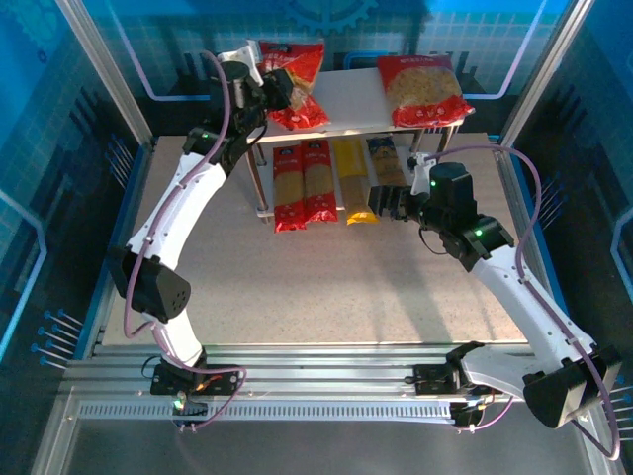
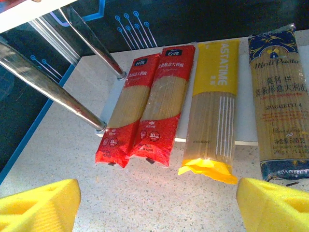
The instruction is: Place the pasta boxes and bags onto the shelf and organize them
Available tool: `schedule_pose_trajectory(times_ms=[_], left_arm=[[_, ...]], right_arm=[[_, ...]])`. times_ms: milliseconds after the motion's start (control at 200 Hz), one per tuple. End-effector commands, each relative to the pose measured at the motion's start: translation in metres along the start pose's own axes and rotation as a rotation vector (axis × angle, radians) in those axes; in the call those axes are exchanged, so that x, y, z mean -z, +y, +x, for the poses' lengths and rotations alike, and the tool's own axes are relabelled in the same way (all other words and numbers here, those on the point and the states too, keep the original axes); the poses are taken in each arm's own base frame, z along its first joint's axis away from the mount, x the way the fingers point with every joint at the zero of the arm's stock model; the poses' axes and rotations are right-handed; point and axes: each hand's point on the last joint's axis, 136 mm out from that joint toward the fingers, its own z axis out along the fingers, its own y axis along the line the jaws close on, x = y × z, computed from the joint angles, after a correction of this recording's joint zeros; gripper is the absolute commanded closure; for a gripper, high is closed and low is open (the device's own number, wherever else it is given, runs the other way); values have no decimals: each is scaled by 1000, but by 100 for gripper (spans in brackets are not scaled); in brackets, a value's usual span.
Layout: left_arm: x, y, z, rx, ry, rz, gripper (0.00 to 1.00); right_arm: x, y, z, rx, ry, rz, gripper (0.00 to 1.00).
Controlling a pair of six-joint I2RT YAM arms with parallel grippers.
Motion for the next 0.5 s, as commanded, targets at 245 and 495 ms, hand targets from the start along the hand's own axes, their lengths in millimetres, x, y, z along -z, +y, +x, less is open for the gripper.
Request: schedule_pose_trajectory(times_ms=[245,495], left_arm=[[21,-13,0,-37,-36,15,49],[64,-28,-28,-110,-129,28,65]], right_arm=[[5,6,-1,12,-22,-18,15],[7,6,-2,6,-24,-17,15]])
